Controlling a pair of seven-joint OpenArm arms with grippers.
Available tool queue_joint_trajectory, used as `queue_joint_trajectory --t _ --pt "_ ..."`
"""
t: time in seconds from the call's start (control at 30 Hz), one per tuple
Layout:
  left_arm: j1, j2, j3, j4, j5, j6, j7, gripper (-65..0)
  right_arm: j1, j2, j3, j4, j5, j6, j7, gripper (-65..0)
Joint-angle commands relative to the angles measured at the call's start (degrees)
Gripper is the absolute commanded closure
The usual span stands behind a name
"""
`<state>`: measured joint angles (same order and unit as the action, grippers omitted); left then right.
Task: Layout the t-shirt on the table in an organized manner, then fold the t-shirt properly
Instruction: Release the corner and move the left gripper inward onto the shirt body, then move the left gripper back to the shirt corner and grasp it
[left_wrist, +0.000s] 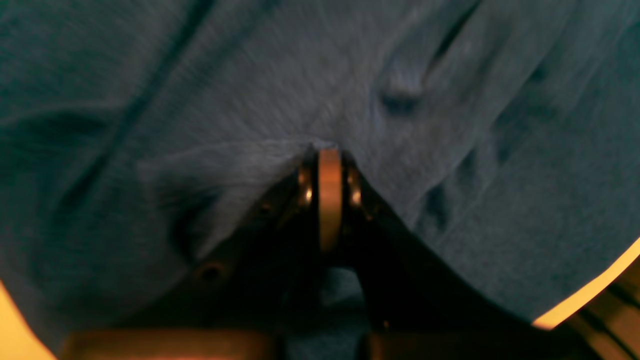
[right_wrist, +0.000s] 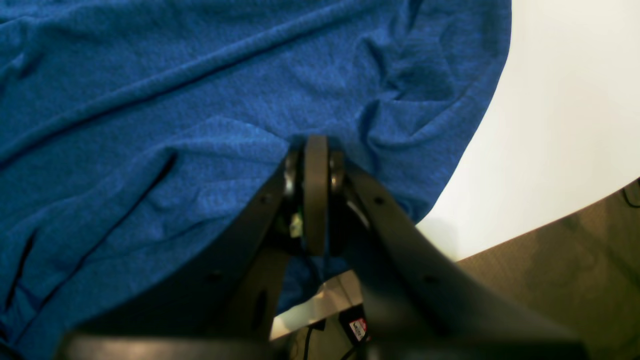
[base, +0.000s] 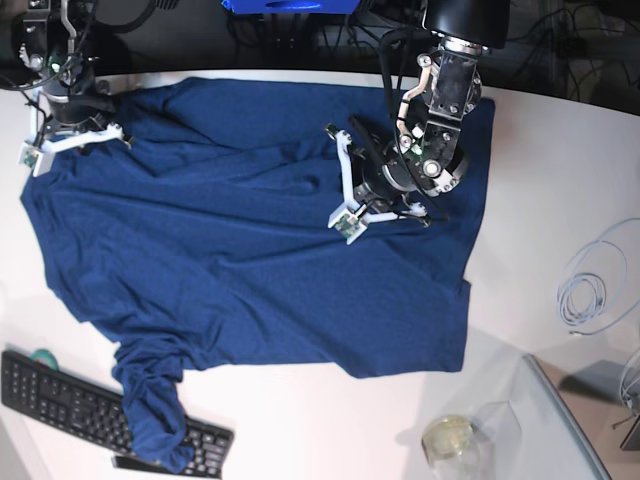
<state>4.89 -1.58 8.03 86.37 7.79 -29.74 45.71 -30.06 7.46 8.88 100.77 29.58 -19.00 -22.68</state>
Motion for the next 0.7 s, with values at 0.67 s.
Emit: queue_joint_trajectory --t 0.67 --pt "16.17 1.89 -17.40 26.12 -0.63 5.87 -1.36 0.0 0.48 0.67 0.21 0.64 -0.18 0.41 1.09 0.0"
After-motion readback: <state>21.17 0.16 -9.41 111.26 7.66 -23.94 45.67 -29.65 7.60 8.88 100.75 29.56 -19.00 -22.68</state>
